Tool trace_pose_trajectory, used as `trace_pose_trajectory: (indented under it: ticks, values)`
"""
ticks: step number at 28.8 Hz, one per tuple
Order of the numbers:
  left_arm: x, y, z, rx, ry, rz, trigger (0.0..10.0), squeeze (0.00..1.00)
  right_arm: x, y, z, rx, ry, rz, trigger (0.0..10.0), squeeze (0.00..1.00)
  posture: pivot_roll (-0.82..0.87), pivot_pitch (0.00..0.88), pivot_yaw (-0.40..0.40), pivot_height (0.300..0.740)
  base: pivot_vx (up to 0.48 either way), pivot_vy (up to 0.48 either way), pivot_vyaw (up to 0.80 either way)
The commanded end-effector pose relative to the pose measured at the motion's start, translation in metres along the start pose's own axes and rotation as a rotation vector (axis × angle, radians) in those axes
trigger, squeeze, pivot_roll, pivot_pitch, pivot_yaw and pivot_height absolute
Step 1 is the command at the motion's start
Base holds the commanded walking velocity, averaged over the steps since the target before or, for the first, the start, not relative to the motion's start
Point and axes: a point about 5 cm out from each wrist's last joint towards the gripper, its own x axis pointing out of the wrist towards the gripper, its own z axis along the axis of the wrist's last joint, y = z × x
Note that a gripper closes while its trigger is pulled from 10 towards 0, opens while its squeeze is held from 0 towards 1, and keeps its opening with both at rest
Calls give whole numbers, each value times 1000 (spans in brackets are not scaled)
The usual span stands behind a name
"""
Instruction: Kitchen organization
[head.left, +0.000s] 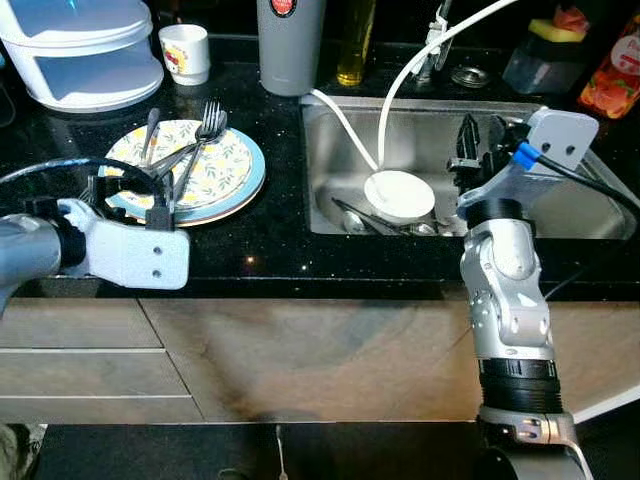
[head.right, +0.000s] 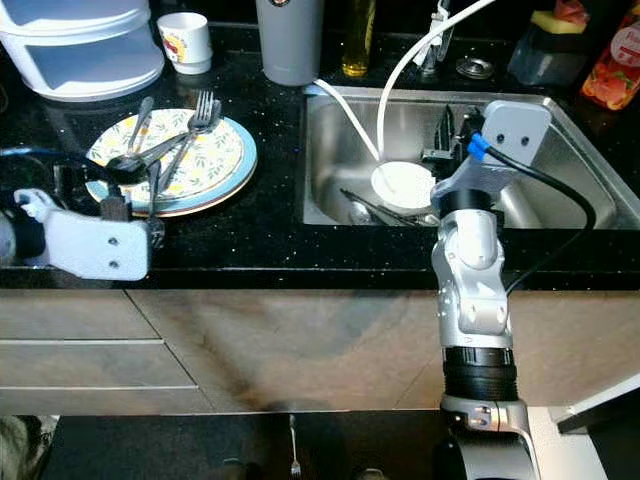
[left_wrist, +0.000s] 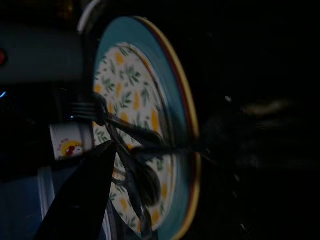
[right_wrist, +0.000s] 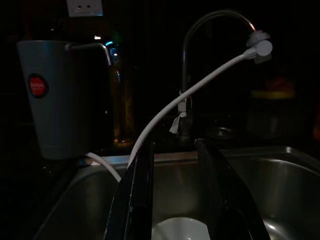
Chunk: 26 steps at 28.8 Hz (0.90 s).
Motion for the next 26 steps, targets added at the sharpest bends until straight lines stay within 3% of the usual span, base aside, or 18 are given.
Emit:
trace_pose_trajectory:
  ticks: [1,4,5,9,11,17,19,24,26]
  values:
    - [13,-8,3,-11,-20,0,8353,0,-2,-3,2,1,-10,-16,10000,0,165,125,-33,740,0,0,0]
    - [16,-7,4,-35,-30,18,4745,0,-2,-3,2,2,-10,-15,10000,0,165,125,-33,740,0,0,0]
    - [17,-5,5,-59,-49,28,0,0,-2,-3,2,3,-10,-14,10000,0,162,128,-36,740,0,0,0]
    - [17,-2,10,-116,-97,47,0,0,-2,-3,2,3,-11,-13,10000,0,162,128,-36,740,0,0,0]
    - [15,7,20,-224,-184,87,0,0,-2,-3,2,1,-9,-12,10000,0,162,129,-38,740,0,0,0]
    - [13,16,25,-302,-247,122,0,0,-2,-3,2,1,-9,-11,10000,0,162,129,-38,740,0,0,0]
    - [9,29,28,-386,-305,171,0,0,-2,-3,2,2,-9,-11,10000,0,161,127,-38,740,0,0,0]
    - [8,40,27,-438,-326,229,0,0,-2,-3,2,2,-10,-11,10000,0,161,127,-38,740,0,0,0]
    - [10,53,23,-481,-328,325,0,0,-2,-3,2,2,-11,-12,10000,0,159,124,-39,740,0,0,0]
